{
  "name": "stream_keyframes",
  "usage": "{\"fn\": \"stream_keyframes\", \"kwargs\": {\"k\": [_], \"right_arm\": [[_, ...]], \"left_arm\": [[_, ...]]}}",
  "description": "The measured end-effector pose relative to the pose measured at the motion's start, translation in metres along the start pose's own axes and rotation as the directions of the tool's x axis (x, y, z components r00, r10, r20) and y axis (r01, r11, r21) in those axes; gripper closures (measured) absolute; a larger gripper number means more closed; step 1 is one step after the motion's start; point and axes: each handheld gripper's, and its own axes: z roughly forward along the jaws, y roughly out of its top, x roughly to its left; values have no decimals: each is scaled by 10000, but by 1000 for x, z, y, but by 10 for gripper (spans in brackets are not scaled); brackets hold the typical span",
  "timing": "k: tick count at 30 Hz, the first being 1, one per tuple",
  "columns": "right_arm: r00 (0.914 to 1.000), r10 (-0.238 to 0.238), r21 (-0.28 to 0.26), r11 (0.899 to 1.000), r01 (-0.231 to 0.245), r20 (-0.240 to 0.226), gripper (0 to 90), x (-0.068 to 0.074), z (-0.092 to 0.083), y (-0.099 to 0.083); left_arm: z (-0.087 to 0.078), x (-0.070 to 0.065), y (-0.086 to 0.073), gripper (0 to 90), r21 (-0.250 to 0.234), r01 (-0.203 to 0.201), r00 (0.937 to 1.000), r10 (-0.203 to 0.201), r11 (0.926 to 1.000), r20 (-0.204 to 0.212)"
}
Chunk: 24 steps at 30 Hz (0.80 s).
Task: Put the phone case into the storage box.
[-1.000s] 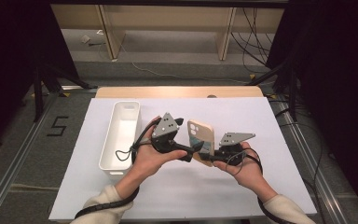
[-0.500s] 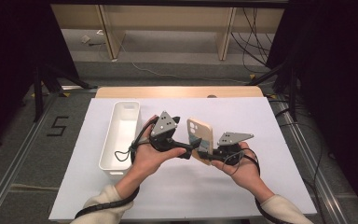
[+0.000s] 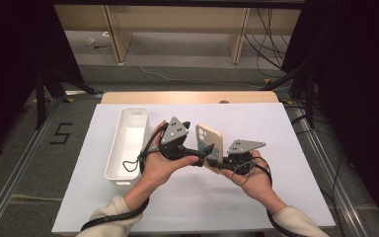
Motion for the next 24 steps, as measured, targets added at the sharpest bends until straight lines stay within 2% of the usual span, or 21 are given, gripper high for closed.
{"fn": "stream_keyframes", "kwargs": {"k": [14, 24], "right_arm": [[10000, 80, -23, 10000, -80, 53, 861, 3, 6, 1], [10000, 56, -53, 10000, -56, 17, 861, 7, 11, 2]], "left_arm": [[5, -4, 0, 0, -40, 40, 9999, -40, 10000, -103], [9, -4, -1, 0, -66, 121, 9991, -123, 9999, -399]]}}
